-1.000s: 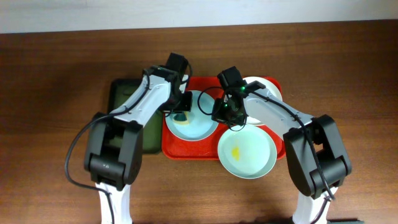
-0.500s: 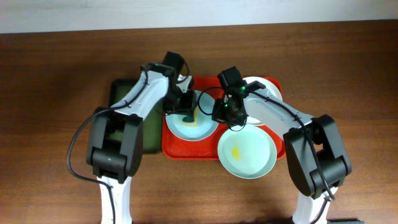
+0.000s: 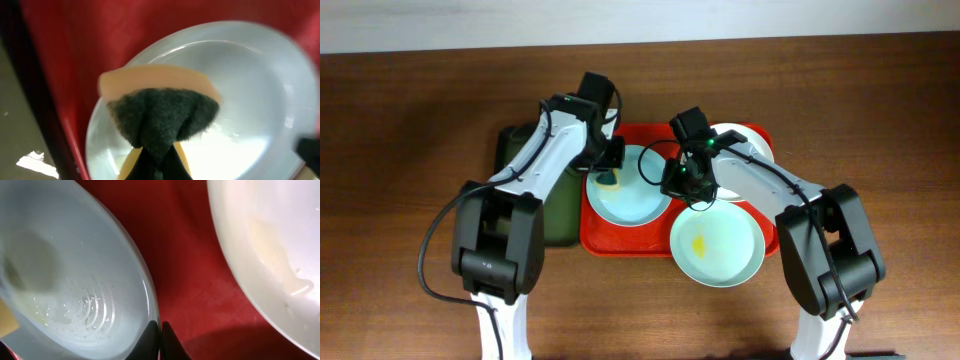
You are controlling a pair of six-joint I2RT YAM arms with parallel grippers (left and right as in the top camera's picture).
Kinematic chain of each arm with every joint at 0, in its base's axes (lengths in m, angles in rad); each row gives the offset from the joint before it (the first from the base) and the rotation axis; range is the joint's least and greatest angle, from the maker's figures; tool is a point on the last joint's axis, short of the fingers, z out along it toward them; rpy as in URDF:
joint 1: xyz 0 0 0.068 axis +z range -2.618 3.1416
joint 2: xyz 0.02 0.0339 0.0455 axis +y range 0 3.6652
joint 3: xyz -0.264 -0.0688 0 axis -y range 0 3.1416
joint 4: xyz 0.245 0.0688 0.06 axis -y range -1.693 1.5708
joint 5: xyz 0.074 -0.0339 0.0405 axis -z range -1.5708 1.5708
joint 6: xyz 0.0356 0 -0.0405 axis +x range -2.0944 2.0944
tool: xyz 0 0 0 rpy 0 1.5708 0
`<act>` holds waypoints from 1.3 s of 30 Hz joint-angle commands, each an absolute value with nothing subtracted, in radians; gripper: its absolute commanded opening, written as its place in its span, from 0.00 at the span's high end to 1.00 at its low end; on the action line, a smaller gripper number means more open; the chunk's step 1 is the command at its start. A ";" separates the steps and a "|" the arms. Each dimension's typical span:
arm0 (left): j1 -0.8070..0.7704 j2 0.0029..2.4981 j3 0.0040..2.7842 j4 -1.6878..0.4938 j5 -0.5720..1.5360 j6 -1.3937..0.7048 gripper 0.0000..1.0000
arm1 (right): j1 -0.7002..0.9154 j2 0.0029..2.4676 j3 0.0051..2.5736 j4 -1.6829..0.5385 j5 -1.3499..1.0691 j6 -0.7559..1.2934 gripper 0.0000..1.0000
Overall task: Clean dirty plates on tray and stack at the side
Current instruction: 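Scrub the light blue plate's yellow smear with the sponge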
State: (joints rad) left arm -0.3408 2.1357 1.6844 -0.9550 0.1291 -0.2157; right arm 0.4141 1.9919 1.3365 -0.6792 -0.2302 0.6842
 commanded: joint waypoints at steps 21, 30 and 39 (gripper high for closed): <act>-0.376 2.041 1.651 -0.936 0.232 -0.288 1.00 | 0.419 2.004 1.328 -0.688 -0.224 0.688 0.96; -0.380 2.054 1.545 -0.940 0.064 -0.303 1.00 | 0.419 2.004 1.328 -0.689 -0.224 0.688 0.95; -0.411 2.067 1.382 -0.778 0.125 -0.378 1.00 | 0.419 2.004 1.328 -0.691 -0.224 0.688 0.95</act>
